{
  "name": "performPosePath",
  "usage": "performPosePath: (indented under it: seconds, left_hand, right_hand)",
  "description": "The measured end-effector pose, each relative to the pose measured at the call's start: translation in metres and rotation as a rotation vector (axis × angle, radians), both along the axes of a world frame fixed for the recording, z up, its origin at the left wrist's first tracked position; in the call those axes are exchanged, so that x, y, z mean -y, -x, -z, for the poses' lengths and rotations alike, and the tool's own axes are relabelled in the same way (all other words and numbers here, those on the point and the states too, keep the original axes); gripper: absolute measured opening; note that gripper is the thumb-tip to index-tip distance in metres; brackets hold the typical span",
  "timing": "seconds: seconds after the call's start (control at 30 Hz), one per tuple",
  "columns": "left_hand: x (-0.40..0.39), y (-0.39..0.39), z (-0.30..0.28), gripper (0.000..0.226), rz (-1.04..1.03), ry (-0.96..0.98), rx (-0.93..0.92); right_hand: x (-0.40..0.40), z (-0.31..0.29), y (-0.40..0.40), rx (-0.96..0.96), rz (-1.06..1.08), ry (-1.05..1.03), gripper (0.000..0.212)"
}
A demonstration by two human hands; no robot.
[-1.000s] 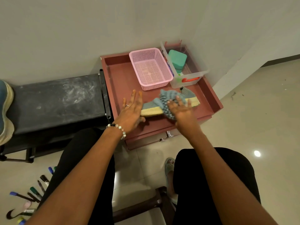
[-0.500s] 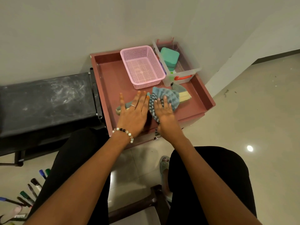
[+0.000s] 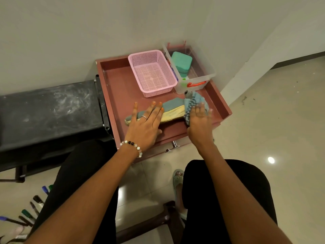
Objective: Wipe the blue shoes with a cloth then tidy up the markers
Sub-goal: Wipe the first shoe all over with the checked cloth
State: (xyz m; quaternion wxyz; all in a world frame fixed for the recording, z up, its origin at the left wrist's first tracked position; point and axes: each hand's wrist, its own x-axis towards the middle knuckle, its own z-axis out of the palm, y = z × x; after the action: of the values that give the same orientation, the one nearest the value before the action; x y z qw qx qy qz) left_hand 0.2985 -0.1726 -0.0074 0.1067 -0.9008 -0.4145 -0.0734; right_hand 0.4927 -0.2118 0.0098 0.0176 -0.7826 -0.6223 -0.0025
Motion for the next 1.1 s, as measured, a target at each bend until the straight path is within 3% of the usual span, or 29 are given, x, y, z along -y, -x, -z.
performPosePath:
  seconds: [0.17,0.27,0.37,0.47,0.57,0.7,0.9,0.97,1.1]
  left_hand:
    - [-0.001,0.0,-0.003,0.081,-0.026,0.011,0.004]
    - [-0.002,0.003,-0.005,0.081,0.003,0.012,-0.031]
    - [-0.004,0.004,-0.005,0.079,0.019,0.012,-0.051]
    - [-0.002,0.004,-0.003,0.078,0.03,0.019,-0.052]
    - [-0.002,0.002,-0.002,0.079,0.016,0.02,-0.051]
    - [-0.004,0.001,-0.005,0.08,0.001,0.026,-0.054]
    - [-0.006,0.004,-0.004,0.087,-0.018,0.046,-0.061]
    - [-0.006,0.007,-0.005,0.088,-0.002,0.05,-0.059]
    - [-0.006,0.007,-0.007,0.088,0.047,0.045,-0.085]
  right_hand:
    - [0.004,0.012,0.036,-0.21,-0.33,-0.009,0.066]
    - [-0.001,0.01,0.006,-0.042,-0.439,-0.069,0.06]
    - [-0.012,0.004,-0.035,0.11,-0.237,-0.037,0.06]
    - [-0.015,0.002,-0.061,0.002,0.077,0.127,0.069]
    - [-0.013,0.003,-0.057,-0.115,0.113,0.083,0.074]
    - [-0.009,0.005,-0.01,-0.218,-0.018,-0.049,0.076]
    - [0.003,0.01,0.055,-0.428,-0.411,-0.098,0.073]
    - [0.001,0.008,0.043,-0.368,-0.491,-0.075,0.072]
    - [-0.01,0.007,-0.004,-0.05,-0.502,-0.074,0.062]
